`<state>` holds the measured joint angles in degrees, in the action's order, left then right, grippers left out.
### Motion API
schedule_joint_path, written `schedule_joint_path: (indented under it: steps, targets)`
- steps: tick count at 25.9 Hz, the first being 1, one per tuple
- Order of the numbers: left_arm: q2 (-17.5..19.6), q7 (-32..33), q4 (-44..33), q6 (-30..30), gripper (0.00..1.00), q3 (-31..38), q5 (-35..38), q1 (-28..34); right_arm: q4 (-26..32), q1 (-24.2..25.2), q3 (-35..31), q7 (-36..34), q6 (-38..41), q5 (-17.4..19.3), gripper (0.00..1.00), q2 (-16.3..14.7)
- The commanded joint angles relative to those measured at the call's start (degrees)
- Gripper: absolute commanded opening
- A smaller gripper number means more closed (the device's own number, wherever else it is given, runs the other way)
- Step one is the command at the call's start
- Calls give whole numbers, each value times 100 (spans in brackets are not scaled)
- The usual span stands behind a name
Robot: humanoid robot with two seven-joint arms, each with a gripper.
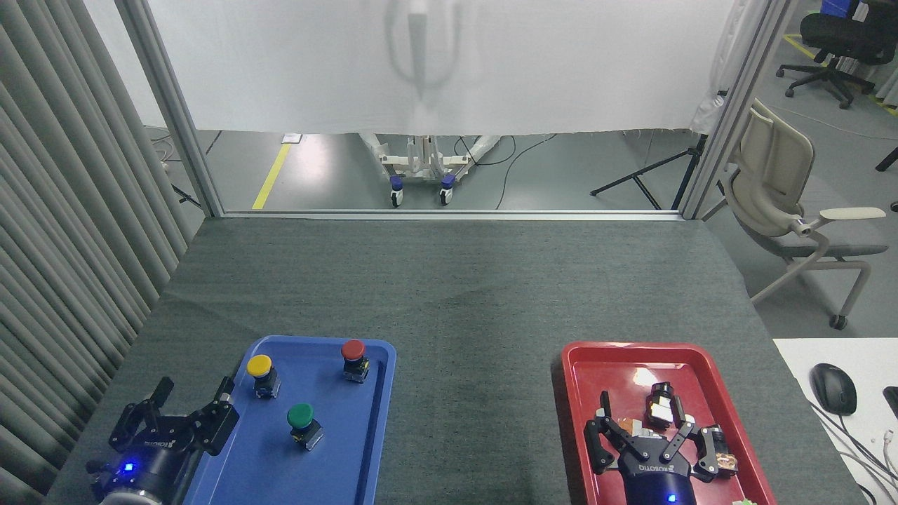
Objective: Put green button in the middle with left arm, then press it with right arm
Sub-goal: 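Move the left hand toward the green button on the blue tray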
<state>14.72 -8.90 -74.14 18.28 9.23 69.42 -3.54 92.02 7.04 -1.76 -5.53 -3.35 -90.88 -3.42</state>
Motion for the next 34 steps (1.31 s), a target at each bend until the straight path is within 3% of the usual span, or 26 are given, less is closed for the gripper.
schedule_joint_path:
  steps: [1,19,24,29,34]
  targets:
    - [31,2,-4,17,99,0,-78,12,0,-1,0,-1,1,0,100,8]
    - [49,-59,172,-79,98,-9,-43,-15,0,-1,-9,-1,1,-9,100,26]
    - [58,-252,163,-71,98,782,-25,126,0,-1,0,-1,1,0,100,35]
    - [23,46,436,-79,99,694,-8,-24,0,-1,-9,-1,1,0,100,52]
    - [75,-165,383,44,99,264,1,-32,0,-1,-9,-1,1,0,100,52]
